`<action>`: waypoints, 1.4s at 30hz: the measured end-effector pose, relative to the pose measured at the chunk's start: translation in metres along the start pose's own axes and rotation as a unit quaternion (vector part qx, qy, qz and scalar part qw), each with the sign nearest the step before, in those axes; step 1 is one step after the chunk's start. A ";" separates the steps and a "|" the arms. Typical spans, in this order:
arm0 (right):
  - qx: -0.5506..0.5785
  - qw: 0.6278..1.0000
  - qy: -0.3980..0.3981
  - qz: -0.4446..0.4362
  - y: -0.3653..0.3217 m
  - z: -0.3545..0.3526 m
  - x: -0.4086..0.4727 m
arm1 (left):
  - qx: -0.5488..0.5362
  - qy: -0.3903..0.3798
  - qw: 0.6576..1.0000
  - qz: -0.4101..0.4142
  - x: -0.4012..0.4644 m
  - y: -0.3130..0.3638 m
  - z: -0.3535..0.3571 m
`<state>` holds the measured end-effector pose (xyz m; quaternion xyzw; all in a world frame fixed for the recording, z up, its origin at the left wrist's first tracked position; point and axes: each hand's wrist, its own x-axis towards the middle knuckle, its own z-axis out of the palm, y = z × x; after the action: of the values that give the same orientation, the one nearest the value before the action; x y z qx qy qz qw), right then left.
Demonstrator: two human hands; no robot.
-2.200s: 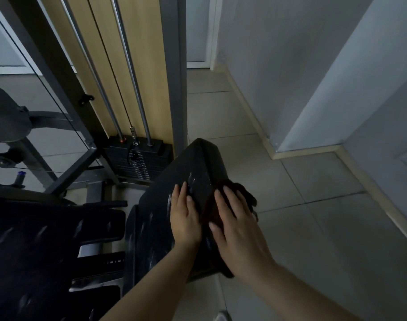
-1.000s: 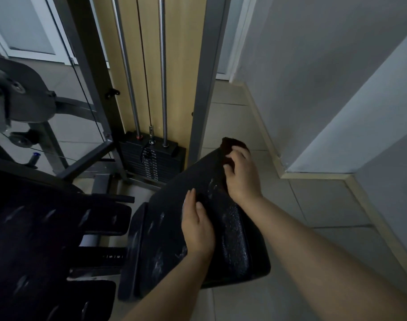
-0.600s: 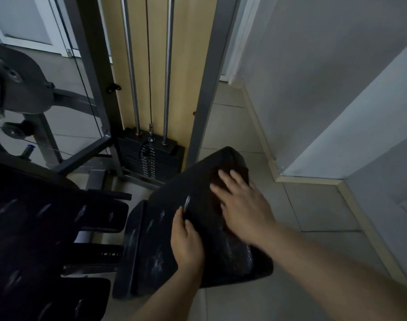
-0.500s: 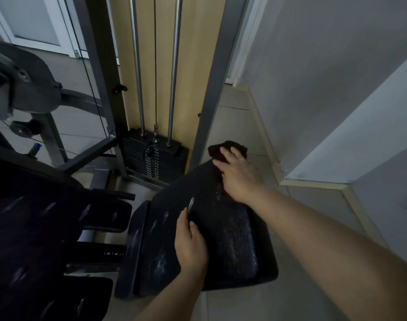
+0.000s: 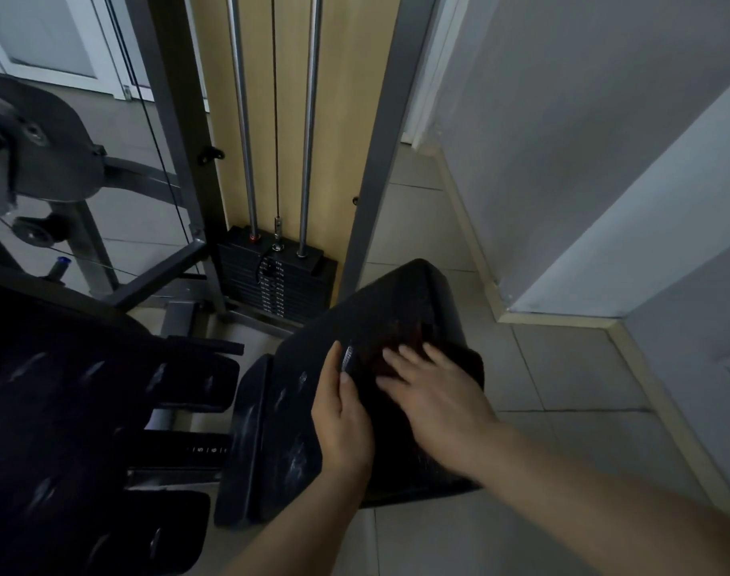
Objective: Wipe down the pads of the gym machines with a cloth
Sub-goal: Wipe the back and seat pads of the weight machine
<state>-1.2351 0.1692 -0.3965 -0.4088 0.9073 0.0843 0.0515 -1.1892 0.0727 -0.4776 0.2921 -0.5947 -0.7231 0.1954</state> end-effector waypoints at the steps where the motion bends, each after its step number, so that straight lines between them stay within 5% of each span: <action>1: -0.028 1.000 0.005 0.012 0.011 -0.002 0.026 | 0.000 0.003 1.000 0.010 0.001 0.002 -0.001; 7: -0.077 0.994 -0.049 0.053 0.055 -0.006 0.126 | 0.069 0.004 0.997 -0.022 0.002 -0.015 -0.016; 11: -0.042 0.996 -0.081 -0.024 0.018 -0.005 0.054 | 0.246 -0.060 0.966 -0.061 -0.007 -0.057 -0.019; 16: 0.007 0.979 -0.182 -0.087 -0.024 0.000 -0.022 | 0.256 -0.049 0.965 -0.038 -0.009 -0.067 -0.016; 20: -0.071 0.994 -0.081 -0.021 0.008 0.004 0.051 | 0.207 -0.013 0.977 -0.042 -0.009 -0.071 -0.016; 24: -0.107 0.986 -0.096 0.080 0.036 0.001 0.130 | 0.160 0.013 0.986 -0.041 -0.011 -0.068 -0.017; 28: -0.087 0.989 -0.118 0.026 0.007 0.006 0.078 | 0.153 0.015 0.987 -0.049 -0.010 -0.069 -0.019; 34: 0.011 0.976 -0.215 0.003 -0.059 0.014 -0.013 | -0.037 0.064 0.989 -0.124 -0.006 -0.040 -0.033; 39: 0.151 0.982 -0.113 0.003 -0.049 0.003 -0.010 | -0.064 0.016 0.998 0.017 -0.021 -0.010 -0.027; 42: 0.302 0.951 0.019 0.060 -0.028 -0.012 -0.023 | -0.075 -0.092 0.993 -0.009 -0.029 -0.002 -0.013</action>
<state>-1.1989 0.1654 -0.3837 -0.3204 0.9139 -0.1990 0.1500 -1.1585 0.0814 -0.4756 0.2140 -0.5517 -0.7911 0.1549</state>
